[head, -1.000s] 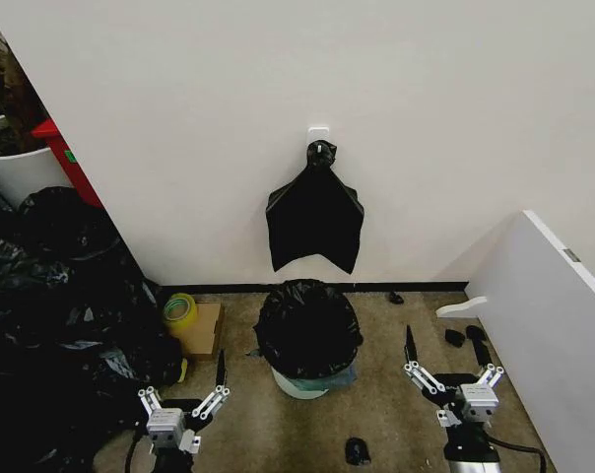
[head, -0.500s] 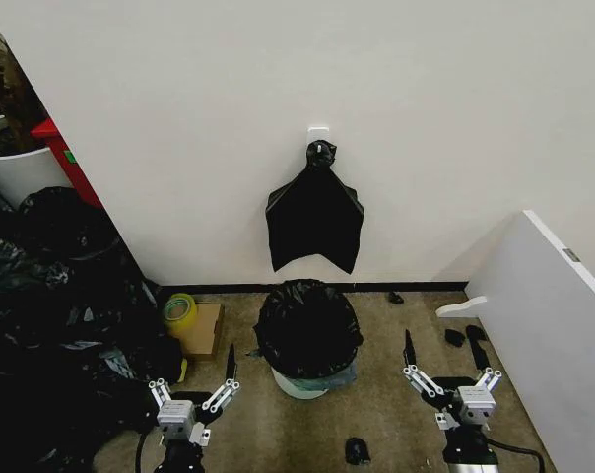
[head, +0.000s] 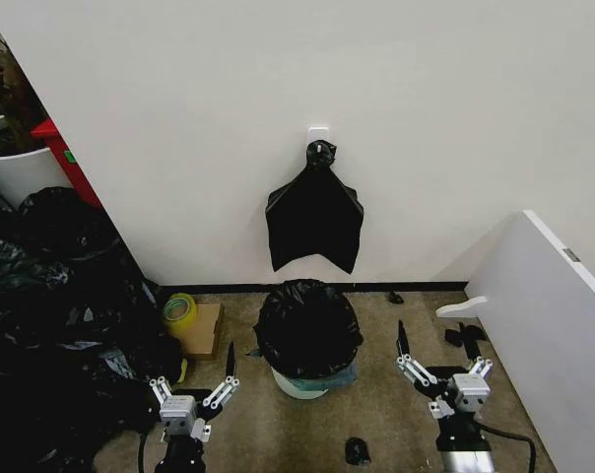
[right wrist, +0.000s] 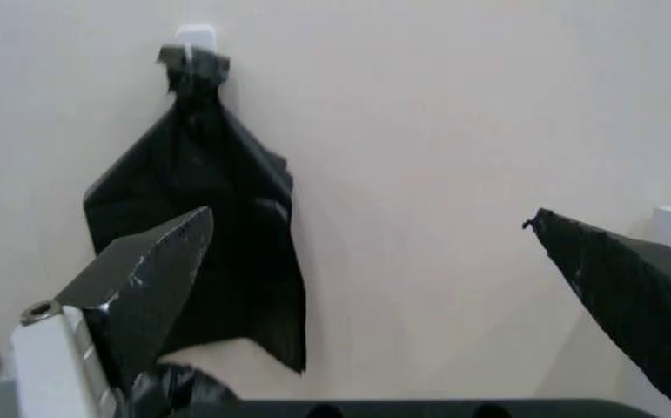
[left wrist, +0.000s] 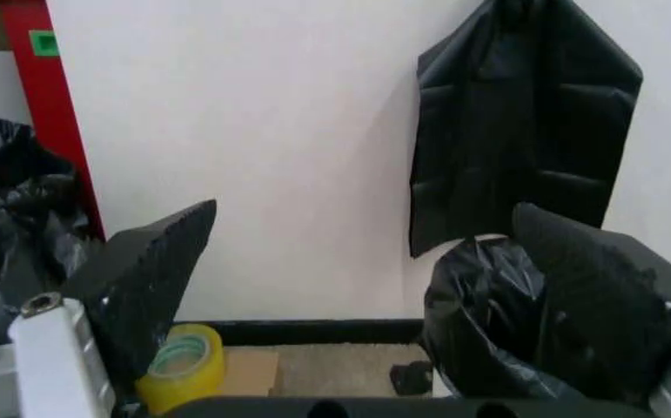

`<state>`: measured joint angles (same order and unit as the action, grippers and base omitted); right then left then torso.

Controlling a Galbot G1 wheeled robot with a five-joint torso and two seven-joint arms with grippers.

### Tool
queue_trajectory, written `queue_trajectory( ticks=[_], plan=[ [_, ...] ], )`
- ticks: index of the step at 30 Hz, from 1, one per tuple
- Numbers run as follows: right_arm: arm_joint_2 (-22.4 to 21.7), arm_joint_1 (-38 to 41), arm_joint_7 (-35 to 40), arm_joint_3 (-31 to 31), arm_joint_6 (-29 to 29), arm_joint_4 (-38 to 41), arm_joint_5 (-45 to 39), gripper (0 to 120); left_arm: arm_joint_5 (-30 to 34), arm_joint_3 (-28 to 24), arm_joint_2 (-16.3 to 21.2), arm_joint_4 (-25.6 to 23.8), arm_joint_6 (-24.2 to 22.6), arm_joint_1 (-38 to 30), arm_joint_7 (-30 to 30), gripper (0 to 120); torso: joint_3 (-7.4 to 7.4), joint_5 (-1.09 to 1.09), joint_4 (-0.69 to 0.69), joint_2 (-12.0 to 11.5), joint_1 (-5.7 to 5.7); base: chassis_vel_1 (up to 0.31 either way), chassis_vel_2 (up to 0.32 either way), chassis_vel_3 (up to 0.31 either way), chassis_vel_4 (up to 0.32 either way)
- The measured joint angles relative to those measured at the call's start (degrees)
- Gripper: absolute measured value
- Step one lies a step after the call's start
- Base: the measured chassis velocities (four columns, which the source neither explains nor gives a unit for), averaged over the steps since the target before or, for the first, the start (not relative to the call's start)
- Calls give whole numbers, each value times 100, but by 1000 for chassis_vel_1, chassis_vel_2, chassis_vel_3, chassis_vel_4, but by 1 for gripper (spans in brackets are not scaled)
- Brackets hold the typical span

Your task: Place the garbage bag over the trash bin.

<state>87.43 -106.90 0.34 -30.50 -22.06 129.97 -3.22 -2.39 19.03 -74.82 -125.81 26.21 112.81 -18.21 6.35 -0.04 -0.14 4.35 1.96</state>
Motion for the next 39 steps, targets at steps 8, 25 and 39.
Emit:
queue_trajectory(
  ticks=[8,25,39],
  plan=[
    [82,6,-43,-22,41,-27,79,100,-44,8,44,-100,10,-56,-3,100,0,0,-1,0,0,0,0,0,0],
    [239,30,-268,-89,-41,148,-57,94,-84,-154,84,-320,-42,1,-65,100,0,-1,-1,0,0,0,0,0,0],
    [311,3,-448,-167,-422,139,-29,69,36,-93,97,-366,73,158,-58,100,0,-2,-1,0,0,0,0,0,0]
  ],
)
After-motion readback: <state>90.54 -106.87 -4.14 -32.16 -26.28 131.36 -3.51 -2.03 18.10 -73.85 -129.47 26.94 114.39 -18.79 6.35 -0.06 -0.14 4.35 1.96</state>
